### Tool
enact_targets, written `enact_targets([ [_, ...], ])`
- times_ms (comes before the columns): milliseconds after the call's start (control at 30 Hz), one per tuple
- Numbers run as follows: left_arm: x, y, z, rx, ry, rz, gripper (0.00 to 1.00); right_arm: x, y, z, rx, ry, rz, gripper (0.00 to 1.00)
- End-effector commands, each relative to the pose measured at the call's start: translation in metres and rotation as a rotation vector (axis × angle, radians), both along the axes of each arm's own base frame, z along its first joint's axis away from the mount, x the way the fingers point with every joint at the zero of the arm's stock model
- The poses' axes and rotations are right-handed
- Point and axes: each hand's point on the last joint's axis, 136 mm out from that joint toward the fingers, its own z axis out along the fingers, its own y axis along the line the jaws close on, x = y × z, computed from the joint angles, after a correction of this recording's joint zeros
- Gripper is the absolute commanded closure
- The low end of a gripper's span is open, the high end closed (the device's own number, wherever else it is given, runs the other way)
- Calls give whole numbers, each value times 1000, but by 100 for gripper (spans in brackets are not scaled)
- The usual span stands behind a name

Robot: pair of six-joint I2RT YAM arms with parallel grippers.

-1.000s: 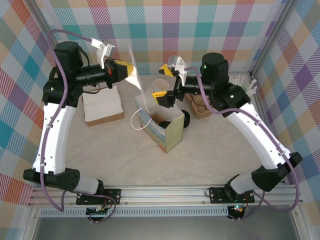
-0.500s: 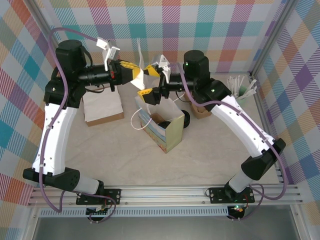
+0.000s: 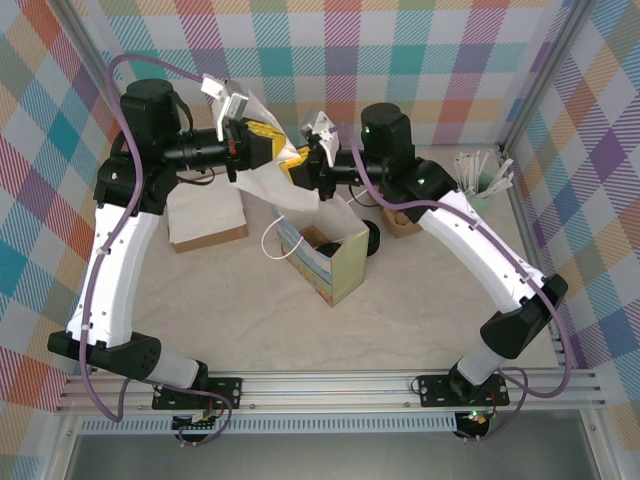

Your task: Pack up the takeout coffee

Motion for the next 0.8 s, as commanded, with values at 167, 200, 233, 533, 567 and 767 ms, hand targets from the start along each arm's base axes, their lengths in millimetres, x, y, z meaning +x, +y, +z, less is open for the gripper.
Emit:
enact_targets([
  [167,-7,15,11,12,-65,129,54,-9,-37,-6,-186,-17,-125,96],
  [200,-7,19,9,15,-71,157,48,-9,-41,-10,-210,-17,-135,96],
  [233,-9,23,8,17,-77,184,45,-10,-44,-11,-226,-15,-144,96],
  [533,-20,69,-21,39,-107,470,34,-10,-71,-21,-355,-27,-229,96],
  [567,-21,74,-26,41,-105,502,33,-11,-73,-22,-363,-31,-233,96],
  [767,-27,96,-53,63,-72,621,30,-10,-78,-25,-388,-34,-251,95],
])
